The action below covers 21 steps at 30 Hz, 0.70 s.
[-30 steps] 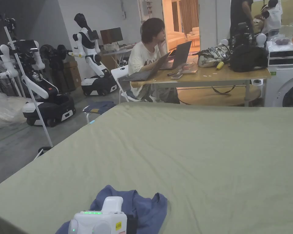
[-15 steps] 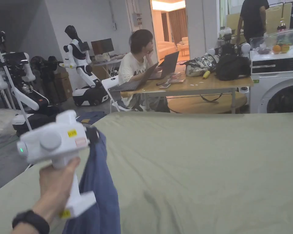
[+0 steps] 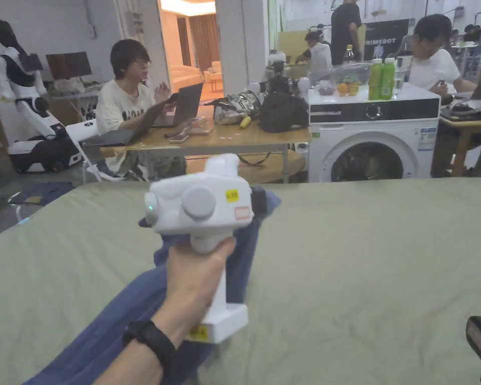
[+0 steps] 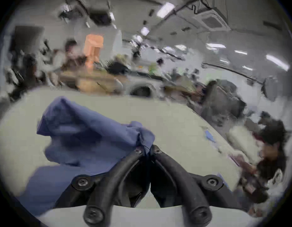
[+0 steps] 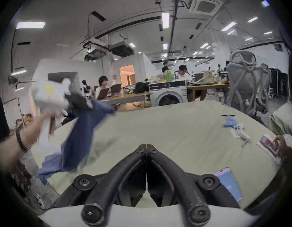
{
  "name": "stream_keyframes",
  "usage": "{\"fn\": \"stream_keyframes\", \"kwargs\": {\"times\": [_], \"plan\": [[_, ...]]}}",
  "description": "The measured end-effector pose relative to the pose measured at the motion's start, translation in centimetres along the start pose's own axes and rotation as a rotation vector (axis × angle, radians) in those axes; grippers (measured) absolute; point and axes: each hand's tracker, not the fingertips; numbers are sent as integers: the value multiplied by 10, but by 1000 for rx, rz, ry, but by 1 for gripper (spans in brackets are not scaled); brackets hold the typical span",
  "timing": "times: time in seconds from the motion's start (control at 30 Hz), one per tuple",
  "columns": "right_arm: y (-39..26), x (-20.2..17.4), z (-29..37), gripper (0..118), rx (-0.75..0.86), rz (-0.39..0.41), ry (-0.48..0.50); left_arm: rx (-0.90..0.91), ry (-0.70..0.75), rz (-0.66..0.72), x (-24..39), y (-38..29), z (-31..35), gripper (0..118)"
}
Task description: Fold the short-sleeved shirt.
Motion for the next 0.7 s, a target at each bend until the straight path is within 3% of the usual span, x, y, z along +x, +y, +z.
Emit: {"fn": "stream_keyframes", "kwargs": {"times": [0.13, 0.3, 0.4, 0.43, 0.47, 0.5, 0.53, 0.7], "plan": [[5, 11, 22, 0, 22, 108, -120, -294, -215, -69, 77, -122, -73, 0], [13, 29, 48, 0, 42, 111, -169, -487, -469, 26, 149, -227, -87, 0], [12, 34, 51, 0, 43, 110, -193, -492, -502, -2, 165, -253, -78, 1], [11, 34, 49, 0, 40, 109, -195, -495, -503, -30, 165, -252, -73, 10], [9, 33, 47, 0, 32, 109, -194, -488, -506, -20, 156, -248, -69, 27], [7, 32, 44, 0, 23, 107, -187, -466, -546, 32, 145, -241, -65, 61], [5, 31, 40, 0, 17, 106, -177, -440, -558, 71, 132, -230, -57, 81], [-3, 13, 12, 0, -5, 89, -96, -51, -289, -45, 61, -141, 30, 85]]}}
